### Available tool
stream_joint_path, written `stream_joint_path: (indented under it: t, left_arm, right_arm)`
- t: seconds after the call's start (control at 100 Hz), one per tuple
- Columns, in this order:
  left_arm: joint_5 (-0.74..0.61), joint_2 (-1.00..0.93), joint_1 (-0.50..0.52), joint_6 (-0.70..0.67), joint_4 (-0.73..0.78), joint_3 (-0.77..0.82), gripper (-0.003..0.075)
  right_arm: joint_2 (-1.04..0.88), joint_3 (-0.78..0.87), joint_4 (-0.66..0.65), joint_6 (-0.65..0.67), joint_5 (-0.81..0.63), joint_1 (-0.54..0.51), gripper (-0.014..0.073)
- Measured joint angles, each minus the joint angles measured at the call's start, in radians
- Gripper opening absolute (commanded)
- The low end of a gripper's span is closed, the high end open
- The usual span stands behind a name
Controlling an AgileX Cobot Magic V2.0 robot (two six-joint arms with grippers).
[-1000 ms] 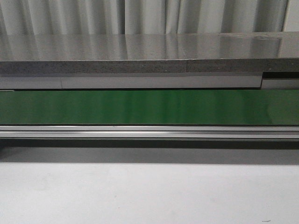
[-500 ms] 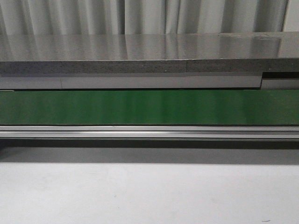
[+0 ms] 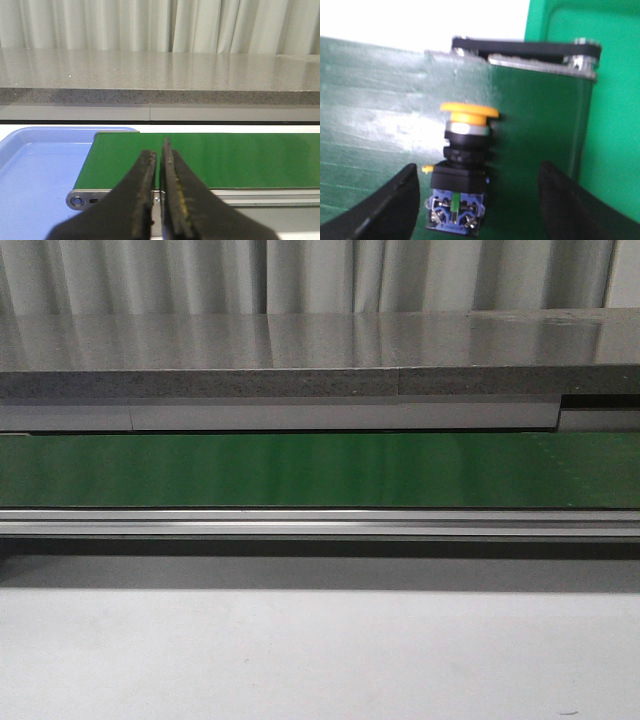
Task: Move button from right to left
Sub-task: 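Lift the button with the right gripper and carry it over the belt, then lower the button onto the green belt and open the right gripper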
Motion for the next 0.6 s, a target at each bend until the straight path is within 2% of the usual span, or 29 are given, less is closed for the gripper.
stream_joint_path:
  t: [0.25,0.47,0.6]
  left_arm:
    - [0.0,0.0,0.0,0.0,0.0,0.0,0.0005]
    - [0.0,0.0,0.0,0.0,0.0,0.0,0.0005]
    - [0.0,0.0,0.0,0.0,0.0,0.0,0.0005]
  right_arm:
    - [-0.171,0.06,0.005,0.0,-0.152,0.112,0.0477]
    - [-0.378,0.235,0.012,-0.002,-0.359,0.236,0.0477]
    - [-0.499,0.355,0.016,-0.002,-0.435,0.288,0.0477]
